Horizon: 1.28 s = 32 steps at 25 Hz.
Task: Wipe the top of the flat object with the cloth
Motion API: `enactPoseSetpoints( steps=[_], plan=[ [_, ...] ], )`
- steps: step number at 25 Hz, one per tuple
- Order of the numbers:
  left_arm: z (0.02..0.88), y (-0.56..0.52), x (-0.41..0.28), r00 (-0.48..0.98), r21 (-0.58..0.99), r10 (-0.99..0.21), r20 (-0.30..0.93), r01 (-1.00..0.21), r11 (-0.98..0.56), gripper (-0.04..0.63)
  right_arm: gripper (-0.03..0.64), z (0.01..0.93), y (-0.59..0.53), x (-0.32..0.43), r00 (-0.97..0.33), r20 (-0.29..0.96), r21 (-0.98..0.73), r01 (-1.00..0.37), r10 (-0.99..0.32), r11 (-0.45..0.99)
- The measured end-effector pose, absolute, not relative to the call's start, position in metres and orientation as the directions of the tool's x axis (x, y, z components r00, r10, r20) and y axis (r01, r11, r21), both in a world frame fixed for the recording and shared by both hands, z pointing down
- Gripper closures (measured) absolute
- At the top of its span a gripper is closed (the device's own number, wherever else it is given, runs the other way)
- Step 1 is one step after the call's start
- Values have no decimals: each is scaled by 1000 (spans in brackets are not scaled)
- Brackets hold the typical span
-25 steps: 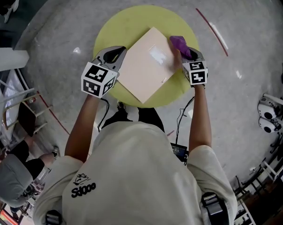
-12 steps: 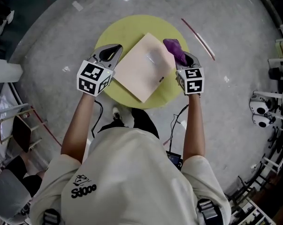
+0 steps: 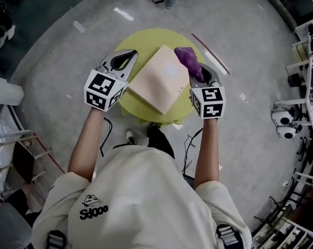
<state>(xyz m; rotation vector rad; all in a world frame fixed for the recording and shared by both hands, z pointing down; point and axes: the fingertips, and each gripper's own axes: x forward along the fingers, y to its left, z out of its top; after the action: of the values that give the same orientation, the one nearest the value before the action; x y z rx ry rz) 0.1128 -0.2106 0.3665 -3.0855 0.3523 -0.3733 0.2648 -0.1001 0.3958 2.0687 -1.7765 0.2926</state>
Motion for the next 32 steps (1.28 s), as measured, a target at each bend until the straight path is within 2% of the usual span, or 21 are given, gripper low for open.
enactPoseSetpoints(
  steps=[10, 18, 23, 32],
  plan=[
    [307, -193, 82, 976, -97, -175, 131, -163, -982, 594, 534, 307, -71, 222, 241, 249, 231, -955, -938, -184],
    [268, -180, 53, 985, -161, -164, 50, -154, -975, 595, 534, 263, -55, 183, 233, 164, 257, -948, -958, -187],
    [236, -164, 40, 988, -198, -153, -9, -152, -968, 594, 534, 241, -38, 165, 218, 127, 265, -948, -968, -178],
    [233, -153, 28, 990, -236, -144, -11, -142, -961, 595, 534, 243, -31, 147, 183, 120, 252, -956, -976, -149]
  ],
)
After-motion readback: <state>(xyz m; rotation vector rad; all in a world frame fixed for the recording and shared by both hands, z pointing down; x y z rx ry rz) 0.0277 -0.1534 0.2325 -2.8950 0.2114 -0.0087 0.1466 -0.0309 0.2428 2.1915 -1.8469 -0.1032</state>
